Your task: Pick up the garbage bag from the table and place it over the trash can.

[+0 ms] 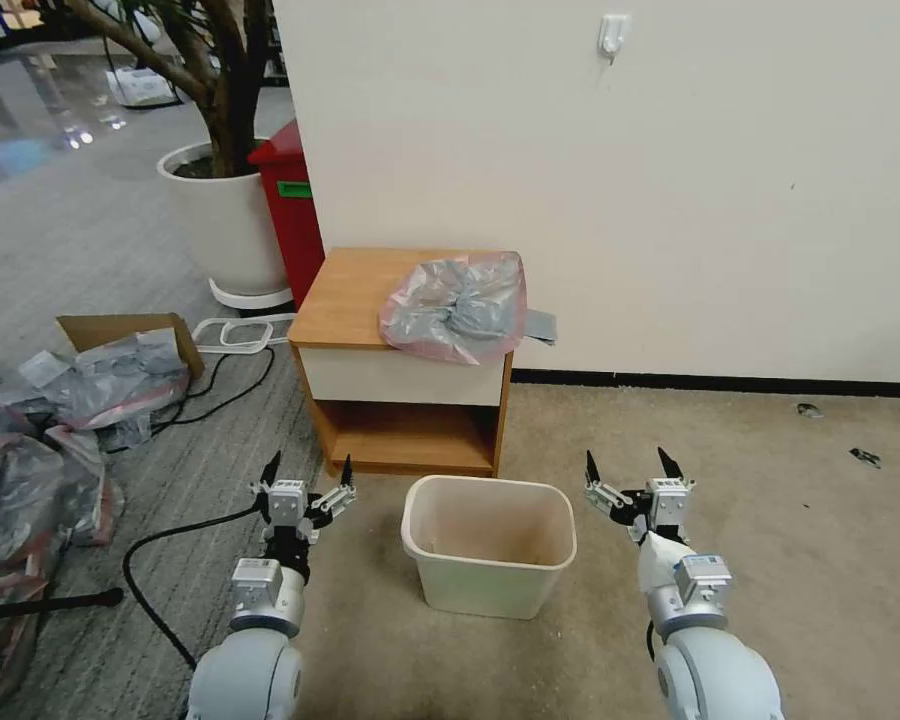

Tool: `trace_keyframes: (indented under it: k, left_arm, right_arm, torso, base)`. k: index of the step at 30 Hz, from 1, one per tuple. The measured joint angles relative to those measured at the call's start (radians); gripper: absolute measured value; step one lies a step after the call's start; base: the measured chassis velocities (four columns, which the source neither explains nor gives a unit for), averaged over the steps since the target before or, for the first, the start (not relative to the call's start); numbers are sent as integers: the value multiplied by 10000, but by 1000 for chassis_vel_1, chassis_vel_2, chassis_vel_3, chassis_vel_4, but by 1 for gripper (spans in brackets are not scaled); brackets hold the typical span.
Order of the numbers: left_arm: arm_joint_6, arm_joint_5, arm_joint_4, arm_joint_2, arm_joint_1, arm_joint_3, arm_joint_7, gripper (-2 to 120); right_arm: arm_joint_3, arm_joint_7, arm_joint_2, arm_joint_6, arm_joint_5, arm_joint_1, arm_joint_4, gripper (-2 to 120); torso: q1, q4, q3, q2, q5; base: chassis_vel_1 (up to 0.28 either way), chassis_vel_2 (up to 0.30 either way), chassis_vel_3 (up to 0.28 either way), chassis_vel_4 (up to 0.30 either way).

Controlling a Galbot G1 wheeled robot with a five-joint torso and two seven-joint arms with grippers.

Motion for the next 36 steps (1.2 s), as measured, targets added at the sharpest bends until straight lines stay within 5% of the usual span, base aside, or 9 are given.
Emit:
trace_keyframes:
  k: [29,34,36]
  left_arm:
    - [-11,-32,-24,50,24,-60,0,100]
    - [-459,-699,-460,1023,535,-1296,-55,100]
    - [-505,-842,-474,1111,622,-1348,-13,100]
  right_arm:
    - [-19,1,-5,45,13,0,0,100]
    - [-523,-203,-224,838,479,-134,278,100]
    - [-697,-284,-284,1006,689,-164,295,100]
  torso:
    - [0,-1,0,0,-2]
    - [-1,10,-2,1,15]
    - [0,3,0,0,-10]
  base:
    - [0,0,0,0]
    - [0,0,0,0]
    - [53,34,-2,17]
